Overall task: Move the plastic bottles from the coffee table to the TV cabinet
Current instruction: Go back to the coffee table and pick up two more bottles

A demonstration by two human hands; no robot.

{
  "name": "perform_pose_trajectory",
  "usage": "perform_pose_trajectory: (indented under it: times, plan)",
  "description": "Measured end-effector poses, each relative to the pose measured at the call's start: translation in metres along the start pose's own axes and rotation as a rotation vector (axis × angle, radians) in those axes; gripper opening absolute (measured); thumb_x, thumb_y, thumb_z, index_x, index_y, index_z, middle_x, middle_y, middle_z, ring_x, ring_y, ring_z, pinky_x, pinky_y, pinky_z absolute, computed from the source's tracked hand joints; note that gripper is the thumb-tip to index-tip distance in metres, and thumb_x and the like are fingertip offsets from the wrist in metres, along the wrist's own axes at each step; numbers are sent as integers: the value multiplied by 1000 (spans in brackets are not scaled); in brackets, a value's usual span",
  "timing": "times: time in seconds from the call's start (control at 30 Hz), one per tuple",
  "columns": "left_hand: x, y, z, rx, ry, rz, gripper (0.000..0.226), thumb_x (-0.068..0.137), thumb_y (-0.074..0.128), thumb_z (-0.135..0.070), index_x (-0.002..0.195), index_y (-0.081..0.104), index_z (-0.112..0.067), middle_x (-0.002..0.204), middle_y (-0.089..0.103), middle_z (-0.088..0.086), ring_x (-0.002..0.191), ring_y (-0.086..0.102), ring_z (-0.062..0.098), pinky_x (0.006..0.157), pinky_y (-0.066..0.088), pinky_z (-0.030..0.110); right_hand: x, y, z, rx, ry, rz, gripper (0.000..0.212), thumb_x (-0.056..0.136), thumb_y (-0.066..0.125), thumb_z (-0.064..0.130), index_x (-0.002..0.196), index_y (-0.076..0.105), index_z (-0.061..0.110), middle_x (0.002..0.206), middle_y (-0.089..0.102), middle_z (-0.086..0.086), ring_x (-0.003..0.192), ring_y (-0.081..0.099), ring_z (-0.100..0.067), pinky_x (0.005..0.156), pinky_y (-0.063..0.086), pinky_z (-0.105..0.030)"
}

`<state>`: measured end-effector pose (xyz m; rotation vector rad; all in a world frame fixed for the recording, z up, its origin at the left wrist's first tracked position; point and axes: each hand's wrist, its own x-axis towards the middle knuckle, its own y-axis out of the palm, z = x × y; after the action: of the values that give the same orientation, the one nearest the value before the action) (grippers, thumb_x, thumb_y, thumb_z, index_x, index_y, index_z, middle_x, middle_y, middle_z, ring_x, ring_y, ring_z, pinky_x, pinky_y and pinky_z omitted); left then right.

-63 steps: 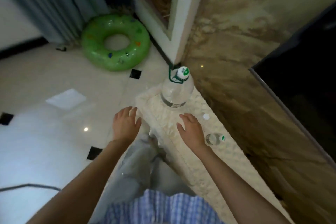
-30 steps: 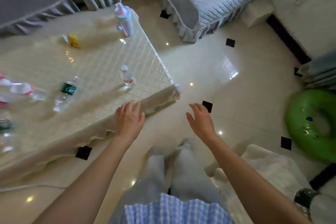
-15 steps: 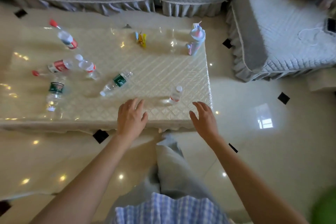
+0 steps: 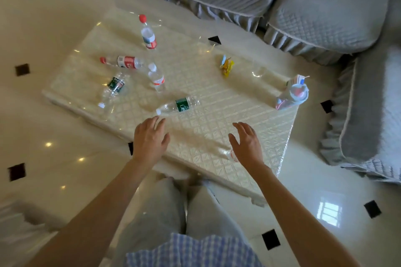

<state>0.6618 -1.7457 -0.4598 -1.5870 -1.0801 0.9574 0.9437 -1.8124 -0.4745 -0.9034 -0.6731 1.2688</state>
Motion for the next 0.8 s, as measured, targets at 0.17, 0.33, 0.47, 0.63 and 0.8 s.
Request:
perform_pose_trajectory:
  times: [0.17,0.33,0.47,0.63,0.8]
  plan:
    - [16,-9,55,8,-160,4,44,78,71,-20,118,60,-4,122,60,20,109,57,38,90,45,50,52,26,39,-22,-101,63,36,90,59,19,123,57,5,125,59,-14,120,52,-31,102,44,-45]
    - [37,-23,122,-14,-236,8,45,85,63,-24,126,56,-6,130,55,18,119,50,37,97,39,50,93,63,97,-41,-148,103,37,91,58,22,124,56,5,126,59,-15,121,51,-31,102,43,-44]
    - [56,-35,182,-13,-251,46,48,92,53,-31,134,48,-10,140,46,14,129,41,33,105,32,47,118,92,148,-61,-166,116,37,90,59,20,123,57,4,124,60,-15,118,53,-32,98,46,-46]
    - [76,-41,246,-35,-262,56,47,91,53,-32,133,49,-10,139,48,12,128,43,32,105,34,47,153,128,202,-81,-162,144,36,90,57,22,121,57,5,123,59,-15,118,53,-32,95,48,-49]
    - [95,-29,292,-50,-311,111,49,92,48,-36,135,46,-12,140,47,10,128,43,32,105,35,47,193,166,250,-120,-216,207,39,89,60,20,125,54,7,129,55,-16,125,48,-34,99,44,-52]
